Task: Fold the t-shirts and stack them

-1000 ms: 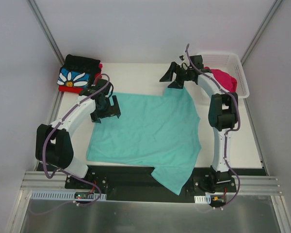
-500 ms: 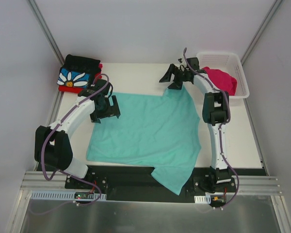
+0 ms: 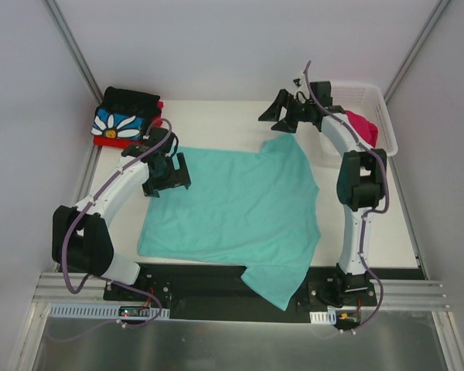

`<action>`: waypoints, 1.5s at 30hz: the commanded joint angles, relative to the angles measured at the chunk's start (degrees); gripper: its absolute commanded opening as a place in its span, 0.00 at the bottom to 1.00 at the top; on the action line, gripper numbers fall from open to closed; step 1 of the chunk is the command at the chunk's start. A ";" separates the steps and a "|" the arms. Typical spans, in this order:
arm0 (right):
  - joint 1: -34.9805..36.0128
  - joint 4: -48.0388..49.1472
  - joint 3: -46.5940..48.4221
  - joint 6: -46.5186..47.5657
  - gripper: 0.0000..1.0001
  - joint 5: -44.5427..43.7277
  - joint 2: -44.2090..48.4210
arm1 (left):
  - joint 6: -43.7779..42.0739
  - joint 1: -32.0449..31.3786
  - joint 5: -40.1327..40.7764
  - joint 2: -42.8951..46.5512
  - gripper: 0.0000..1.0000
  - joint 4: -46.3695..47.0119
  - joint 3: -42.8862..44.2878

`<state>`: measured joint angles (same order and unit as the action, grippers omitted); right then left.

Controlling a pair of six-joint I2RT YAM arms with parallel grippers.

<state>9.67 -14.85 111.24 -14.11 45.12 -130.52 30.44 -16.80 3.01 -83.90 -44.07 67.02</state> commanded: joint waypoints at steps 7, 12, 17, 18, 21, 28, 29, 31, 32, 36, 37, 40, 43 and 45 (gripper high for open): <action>1.14 -14.28 -10.24 7.86 0.96 -9.77 18.09 | -0.37 0.19 -1.16 4.44 0.99 -1.19 -1.98; 5.88 -34.87 -12.10 15.24 0.96 -40.72 18.28 | -5.90 0.27 -2.30 -2.02 0.99 0.48 1.08; 8.87 -38.85 -20.00 14.90 0.96 -54.76 21.00 | -6.53 0.36 0.25 -14.07 0.99 1.26 9.34; 9.05 -39.46 -20.71 14.73 0.96 -56.53 21.27 | -6.44 0.54 0.25 -15.32 0.99 1.62 10.92; 9.49 -42.00 -20.71 14.29 0.96 -62.16 20.92 | -6.09 1.15 -0.37 -19.71 0.99 3.03 13.56; 10.19 -40.79 -23.61 14.37 0.96 -65.78 22.85 | -5.74 3.17 0.25 -21.84 0.99 4.17 13.57; 10.19 -40.78 -23.87 14.29 0.96 -64.56 23.11 | -5.83 3.35 -0.19 -21.14 0.99 4.35 13.22; 10.80 -40.35 -25.72 12.81 0.96 -63.24 23.99 | -6.00 3.26 -1.33 -20.61 0.99 4.00 12.17; 11.15 -40.08 -26.85 12.44 0.96 -61.92 24.52 | -5.65 3.35 -2.12 -19.30 0.99 4.00 11.38; 14.14 -37.80 -32.31 10.07 0.96 -60.94 27.77 | -3.37 3.26 -4.22 -14.37 0.99 3.82 4.80; 15.28 -37.45 -34.23 9.37 0.96 -60.68 29.08 | -3.28 3.17 -4.50 -13.41 0.99 3.73 3.91; 17.48 -36.04 -38.19 7.44 0.96 -59.37 31.11 | -3.37 3.09 -3.80 -9.63 0.99 2.24 1.01; 20.11 -34.98 -40.83 5.68 0.96 -58.40 33.48 | -3.10 3.09 -3.27 -6.55 0.99 1.28 -1.28; 21.26 -34.02 -43.03 3.92 0.96 -57.26 34.97 | -2.75 3.00 -3.62 -5.49 0.99 1.18 -2.85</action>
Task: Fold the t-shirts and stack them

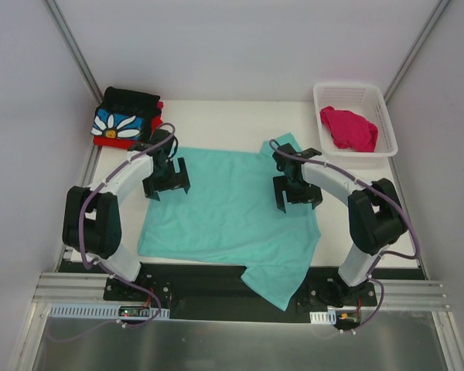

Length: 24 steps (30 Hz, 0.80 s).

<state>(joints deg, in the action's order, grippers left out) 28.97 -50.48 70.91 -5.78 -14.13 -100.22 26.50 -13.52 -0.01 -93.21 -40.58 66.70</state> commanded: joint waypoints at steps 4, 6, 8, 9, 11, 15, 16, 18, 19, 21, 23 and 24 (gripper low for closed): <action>4.42 3.28 -5.87 -6.78 0.96 3.84 6.79 | 2.15 -1.42 -0.69 4.09 0.99 -2.23 -5.34; 5.74 3.81 -7.27 -8.10 0.96 4.11 8.02 | 2.67 -1.77 -1.22 4.35 0.99 -1.61 -7.09; 6.27 5.29 -8.24 -8.98 0.96 5.24 8.90 | 2.85 -2.21 -2.09 4.88 0.99 -0.65 -8.42; 6.88 5.82 -9.21 -9.68 0.96 5.43 9.17 | 3.03 -2.39 -2.71 4.97 0.99 0.23 -9.64; 7.06 7.49 -9.92 -10.12 0.96 6.21 9.78 | 3.12 -2.56 -2.80 4.53 0.99 0.76 -10.79; 7.24 8.99 -10.62 -10.74 0.96 7.18 8.56 | 3.55 -2.65 -3.68 4.00 0.99 2.78 -11.94; 7.41 8.99 -10.80 -11.00 0.96 7.19 8.29 | 3.64 -2.74 -3.85 3.91 0.99 3.05 -12.20; 7.76 9.61 -11.23 -11.35 0.96 7.01 7.59 | 3.82 -3.00 -3.86 3.82 0.99 3.40 -12.82; 7.94 9.70 -11.41 -11.53 0.96 7.27 7.41 | 3.91 -3.09 -3.94 3.65 0.99 3.83 -13.08; 8.55 10.31 -12.29 -12.06 0.96 7.36 7.06 | 4.00 -3.35 -4.03 3.65 0.99 4.01 -13.52; 8.82 10.84 -12.90 -12.76 0.96 7.45 6.97 | 4.00 -3.62 -3.94 3.65 0.99 3.93 -13.78; 9.26 11.10 -13.17 -12.76 0.96 7.54 6.80 | 4.26 -3.79 -3.86 3.74 0.99 4.01 -14.05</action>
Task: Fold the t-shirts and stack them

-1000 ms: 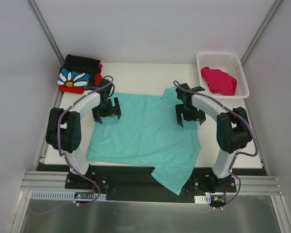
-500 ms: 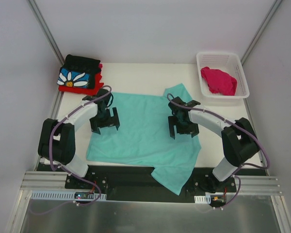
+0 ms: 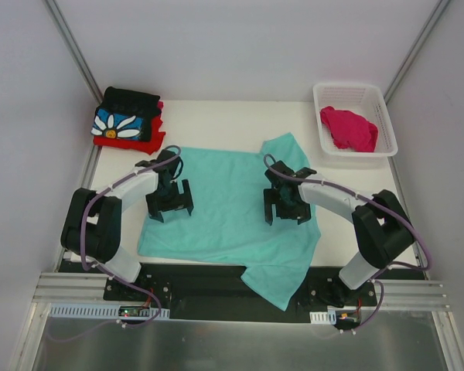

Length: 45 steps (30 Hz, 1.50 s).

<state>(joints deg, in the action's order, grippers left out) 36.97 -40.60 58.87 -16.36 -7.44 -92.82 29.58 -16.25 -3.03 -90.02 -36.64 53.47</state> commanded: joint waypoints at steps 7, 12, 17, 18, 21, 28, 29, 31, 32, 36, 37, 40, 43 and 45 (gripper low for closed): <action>1.35 2.28 -0.60 -2.19 0.96 0.67 -3.94 | 1.09 -1.50 1.53 -3.05 0.99 0.26 0.14; 1.26 3.16 0.37 -2.19 0.96 0.67 -5.88 | 0.92 -1.50 2.23 -5.43 0.99 0.34 1.11; 1.09 3.16 2.74 -1.48 0.96 0.76 -8.95 | 0.74 -1.50 2.24 -8.15 0.99 0.87 2.60; 1.00 3.24 3.17 -1.31 0.96 0.76 -9.14 | 0.65 -1.50 2.15 -8.59 0.99 0.87 3.04; 0.04 3.07 4.84 -0.43 0.96 0.94 -10.27 | 0.91 -1.50 2.50 -10.17 0.99 0.87 4.53; -4.80 1.58 10.03 3.26 0.96 1.55 -12.47 | 0.83 -1.50 2.76 -15.97 0.99 1.40 9.54; -5.50 1.40 10.56 3.70 0.96 1.64 -12.65 | 0.74 -1.50 2.76 -16.59 0.99 1.31 10.94; -7.52 0.96 11.88 5.37 0.96 1.90 -13.00 | 0.56 -1.33 2.76 -17.82 0.99 1.22 12.26; -9.01 0.96 12.14 5.98 0.96 2.08 -13.09 | 0.30 -0.98 2.76 -18.35 0.99 1.22 13.57; -12.62 -0.36 14.60 9.15 0.96 2.52 -14.23 | -0.49 0.25 2.76 -20.02 0.99 0.09 17.36; -13.32 -0.88 15.82 10.46 0.96 3.04 -14.41 | -0.84 0.52 2.76 -20.80 0.99 -0.35 18.32; -15.43 -2.46 19.42 12.75 0.96 2.96 -15.81 | -2.07 2.01 3.98 -22.65 0.99 -2.72 25.51; -17.19 -3.87 22.77 13.90 0.96 3.92 -17.92 | -2.60 3.94 3.64 -24.67 0.99 -4.92 31.49; -18.25 -4.83 26.63 14.60 0.96 4.01 -20.02 | -2.86 4.91 3.38 -26.69 0.99 -5.98 34.58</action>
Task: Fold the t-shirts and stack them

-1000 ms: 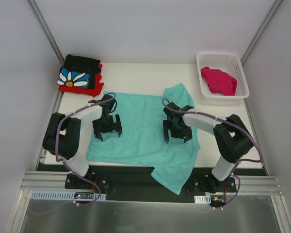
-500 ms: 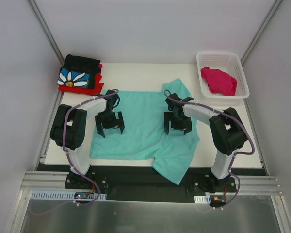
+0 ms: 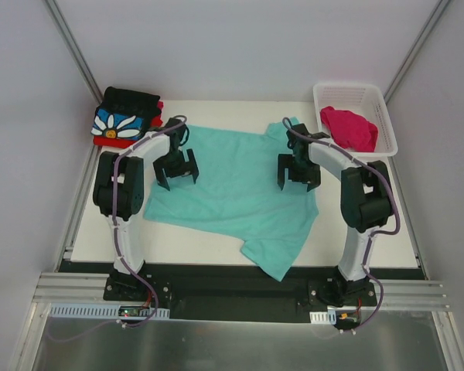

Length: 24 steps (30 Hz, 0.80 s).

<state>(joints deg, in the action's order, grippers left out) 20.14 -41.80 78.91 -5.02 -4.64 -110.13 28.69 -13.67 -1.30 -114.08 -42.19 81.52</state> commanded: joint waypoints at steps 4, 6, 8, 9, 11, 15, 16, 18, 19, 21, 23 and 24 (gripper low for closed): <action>-2.91 -6.79 13.35 3.96 0.96 3.06 -5.88 | -2.32 2.51 1.39 -5.18 0.99 -3.94 14.18; -3.00 -7.68 15.48 4.14 0.96 3.59 -5.02 | -2.32 2.60 1.39 -4.66 0.99 -4.82 14.99; -2.57 -8.03 15.31 4.23 0.96 4.12 -3.26 | -2.41 2.60 1.39 -3.35 0.99 -5.18 14.46; -2.04 -8.38 15.04 4.75 0.96 5.94 -0.82 | -2.32 2.60 1.39 -1.51 0.99 -5.27 13.94; 0.15 -9.00 14.08 4.67 0.96 5.26 1.83 | -2.49 2.25 0.51 0.69 0.99 -5.18 11.39; 4.29 -7.43 4.88 3.01 0.96 5.00 10.00 | -2.41 1.37 0.69 8.15 0.99 -3.52 4.02; 5.68 -6.98 2.93 2.21 0.96 5.00 12.98 | -1.80 1.37 0.51 9.30 0.99 -3.25 0.43; 6.92 -5.58 -1.55 0.10 0.96 5.00 16.07 | -1.53 1.10 0.07 12.98 0.99 -2.28 -4.67; 8.32 -4.70 -6.10 -1.65 0.96 5.00 17.65 | -1.36 1.02 -0.10 14.23 0.99 -2.10 -6.26; 10.26 -1.90 -11.04 -2.89 0.96 5.61 23.18 | -1.44 1.02 -0.46 17.47 0.99 -1.66 -8.91; 14.03 -1.53 -15.80 -3.42 0.96 5.00 27.57 | -1.01 1.02 0.59 19.68 0.99 -0.97 -12.16; 15.35 -2.22 -16.77 -3.33 0.96 2.21 28.47 | -0.83 1.19 0.16 22.47 0.99 0.17 -14.78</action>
<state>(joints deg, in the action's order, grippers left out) 31.46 -44.53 67.33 -5.48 0.40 -87.48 27.05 -12.36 -1.26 -98.76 -43.44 72.36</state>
